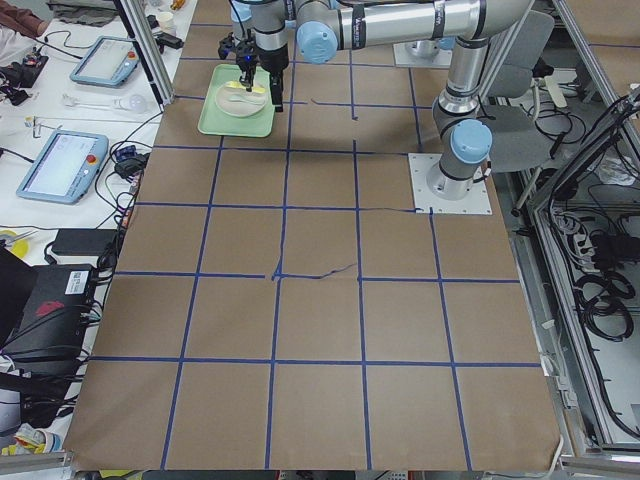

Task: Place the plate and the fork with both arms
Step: 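Move the fork beside the plate and set it on the tray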

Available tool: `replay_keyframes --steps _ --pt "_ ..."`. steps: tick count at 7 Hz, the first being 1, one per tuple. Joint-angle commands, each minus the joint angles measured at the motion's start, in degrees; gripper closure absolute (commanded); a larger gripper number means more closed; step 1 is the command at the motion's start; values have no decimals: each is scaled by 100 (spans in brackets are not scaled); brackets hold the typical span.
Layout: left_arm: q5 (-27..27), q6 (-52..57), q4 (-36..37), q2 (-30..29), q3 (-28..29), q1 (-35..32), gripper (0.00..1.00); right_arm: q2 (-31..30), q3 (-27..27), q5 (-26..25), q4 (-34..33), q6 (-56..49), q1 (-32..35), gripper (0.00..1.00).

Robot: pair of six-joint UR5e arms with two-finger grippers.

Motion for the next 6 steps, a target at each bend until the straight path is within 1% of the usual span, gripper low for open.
replay_keyframes --steps 1,2,3,4,5,6 --pt "-8 -9 18 4 6 0 0 -212 131 52 39 -1273 -568 84" --pt "-8 -9 18 4 6 0 0 -404 602 79 -13 -1767 -807 85" --pt "1 -9 18 39 6 0 0 -536 1155 262 -518 -1772 -888 85" --pt "1 -9 10 57 6 0 0 -503 1299 542 -784 -1729 -889 84" --pt "-8 -9 18 57 6 0 0 -468 1327 719 -839 -1815 -889 84" --pt "-8 -9 10 57 -3 0 0 -450 1345 729 -883 -1825 -889 83"
